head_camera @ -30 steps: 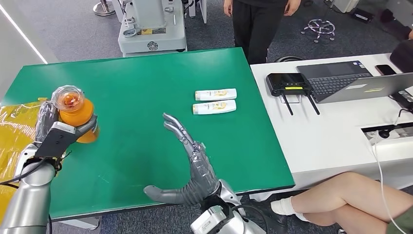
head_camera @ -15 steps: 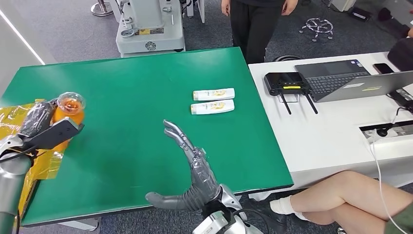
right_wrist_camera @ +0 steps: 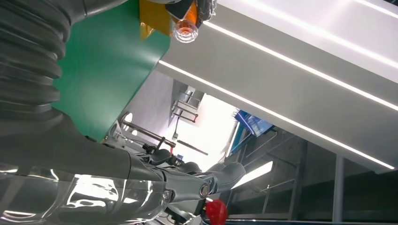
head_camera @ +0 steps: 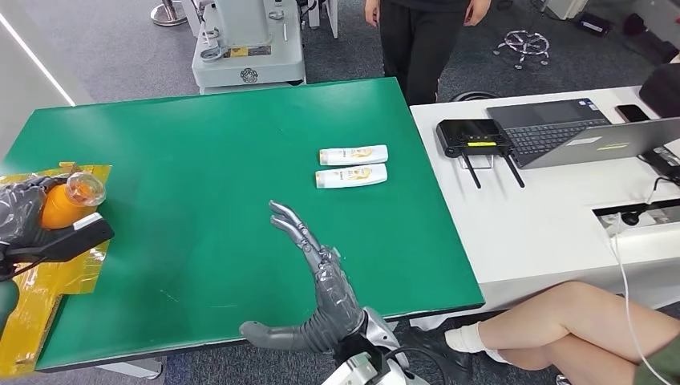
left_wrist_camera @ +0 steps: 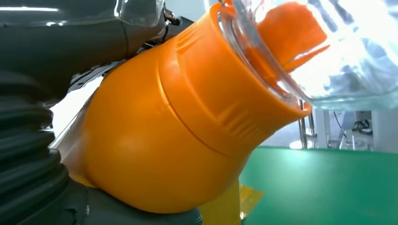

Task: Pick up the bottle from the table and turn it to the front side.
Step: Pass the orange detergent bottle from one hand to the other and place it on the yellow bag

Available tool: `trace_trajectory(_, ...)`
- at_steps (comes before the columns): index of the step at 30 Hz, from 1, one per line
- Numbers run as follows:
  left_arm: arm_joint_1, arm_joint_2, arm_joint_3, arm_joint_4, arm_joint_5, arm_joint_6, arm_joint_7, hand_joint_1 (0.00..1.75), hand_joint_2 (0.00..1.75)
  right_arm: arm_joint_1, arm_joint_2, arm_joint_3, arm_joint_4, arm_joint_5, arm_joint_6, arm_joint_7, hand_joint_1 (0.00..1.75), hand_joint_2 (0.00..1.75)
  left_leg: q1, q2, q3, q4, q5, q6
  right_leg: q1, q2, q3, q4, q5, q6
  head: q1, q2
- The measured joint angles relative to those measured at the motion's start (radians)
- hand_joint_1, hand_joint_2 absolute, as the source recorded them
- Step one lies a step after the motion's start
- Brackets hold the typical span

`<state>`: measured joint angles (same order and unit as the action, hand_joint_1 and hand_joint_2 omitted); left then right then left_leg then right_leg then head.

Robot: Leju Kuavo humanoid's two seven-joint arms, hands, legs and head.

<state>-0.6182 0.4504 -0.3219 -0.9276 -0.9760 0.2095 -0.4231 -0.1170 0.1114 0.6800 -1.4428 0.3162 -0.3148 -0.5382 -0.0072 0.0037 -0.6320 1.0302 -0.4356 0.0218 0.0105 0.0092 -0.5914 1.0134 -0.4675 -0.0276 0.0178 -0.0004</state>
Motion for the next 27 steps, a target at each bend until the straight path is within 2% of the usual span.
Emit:
trace_trajectory(8, 0.064, -0.012, -0.001, 0.016, 0.001, 0.015, -0.091, 1.75, 1.75, 0.008, 0.000, -0.002, -0.017, 0.015, 0.005, 0.004, 0.00, 1.75, 0.000, 0.000, 0.000, 0.000, 0.000, 0.000, 0.000, 0.000, 0.000, 0.000, 0.000, 0.000, 0.000, 0.000)
trace_trajectory(16, 0.063, -0.037, -0.011, 0.091, -0.030, -0.005, -0.146, 1.75, 1.75, 0.008, 0.000, -0.007, -0.019, 0.011, 0.006, 0.006, 0.00, 1.75, 0.000, 0.000, 0.000, 0.000, 0.000, 0.000, 0.000, 0.000, 0.000, 0.000, 0.000, 0.000, 0.000, 0.000)
trace_trajectory(20, 0.045, -0.053, -0.028, 0.144, -0.050, 0.025, -0.145, 1.75, 1.75, 0.008, 0.000, -0.007, -0.020, 0.010, 0.008, 0.004, 0.00, 1.75, 0.000, 0.000, 0.000, 0.000, 0.000, 0.000, 0.000, 0.000, 0.000, 0.000, 0.000, 0.000, 0.000, 0.000)
trace_trajectory(27, 0.038, -0.079, -0.044, 0.232, -0.063, 0.135, -0.126, 1.75, 1.75, 0.008, 0.000, -0.007, -0.025, 0.000, 0.037, 0.004, 0.00, 1.75, 0.000, 0.000, 0.000, 0.000, 0.000, 0.000, 0.000, 0.000, 0.000, 0.000, 0.000, 0.000, 0.000, 0.000)
